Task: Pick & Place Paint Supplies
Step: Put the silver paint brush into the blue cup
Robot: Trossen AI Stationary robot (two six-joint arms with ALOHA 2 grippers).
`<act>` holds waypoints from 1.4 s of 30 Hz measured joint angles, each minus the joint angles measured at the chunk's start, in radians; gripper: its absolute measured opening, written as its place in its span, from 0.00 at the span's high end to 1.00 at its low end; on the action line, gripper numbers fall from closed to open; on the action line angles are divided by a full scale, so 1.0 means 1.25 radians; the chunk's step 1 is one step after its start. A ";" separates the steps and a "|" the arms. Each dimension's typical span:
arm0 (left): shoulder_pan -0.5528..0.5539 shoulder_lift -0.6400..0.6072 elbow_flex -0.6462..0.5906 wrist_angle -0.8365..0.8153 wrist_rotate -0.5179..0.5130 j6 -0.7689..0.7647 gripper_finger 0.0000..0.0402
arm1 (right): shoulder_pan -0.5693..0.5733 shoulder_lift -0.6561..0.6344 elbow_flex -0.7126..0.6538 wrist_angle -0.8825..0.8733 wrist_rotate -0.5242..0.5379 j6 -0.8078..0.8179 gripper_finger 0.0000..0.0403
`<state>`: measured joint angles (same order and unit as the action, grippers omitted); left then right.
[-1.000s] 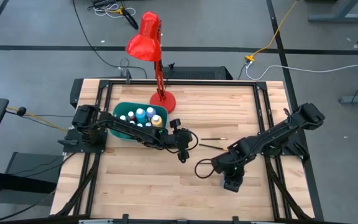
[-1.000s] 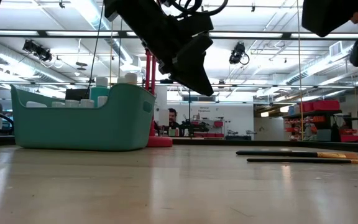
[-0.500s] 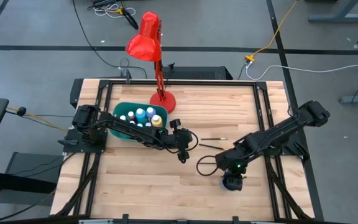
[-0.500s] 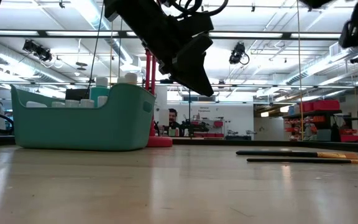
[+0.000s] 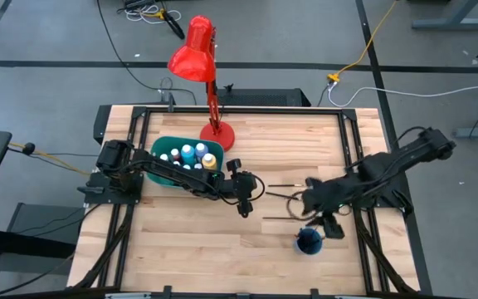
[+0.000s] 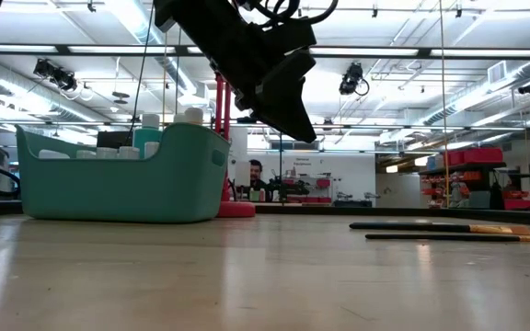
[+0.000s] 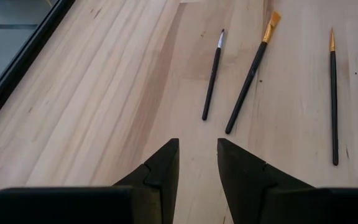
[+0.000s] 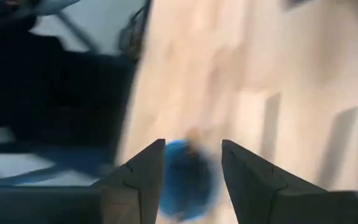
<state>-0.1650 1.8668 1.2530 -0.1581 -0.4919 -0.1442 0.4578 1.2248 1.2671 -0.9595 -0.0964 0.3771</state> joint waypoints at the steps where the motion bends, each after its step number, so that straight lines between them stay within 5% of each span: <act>1: 0.000 0.000 0.000 0.000 0.000 -0.005 0.72 | -0.002 -0.016 0.000 0.000 0.044 -0.029 0.59; 9: -0.002 -0.009 0.000 -0.001 -0.004 -0.018 0.72 | -0.043 -0.112 -0.099 0.083 0.314 -0.198 0.59; 18: -0.030 -0.077 0.000 -0.006 -0.043 0.004 0.72 | -0.175 -0.171 -0.395 0.316 0.208 -0.232 0.59; 29: -0.032 -0.088 0.000 -0.008 -0.059 -0.022 0.72 | -0.361 -0.186 -0.583 0.569 0.012 -0.292 0.59; 36: -0.034 -0.088 0.000 -0.007 -0.063 -0.026 0.72 | -0.405 -0.186 -0.775 0.855 0.005 -0.296 0.59; 42: -0.034 -0.088 0.000 -0.007 -0.065 -0.025 0.72 | -0.409 -0.185 -0.927 1.081 0.131 -0.266 0.59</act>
<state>-0.2077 1.7569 1.2533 -0.1669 -0.5730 -0.1758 -0.0536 0.9932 0.1085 0.3921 0.0674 0.0450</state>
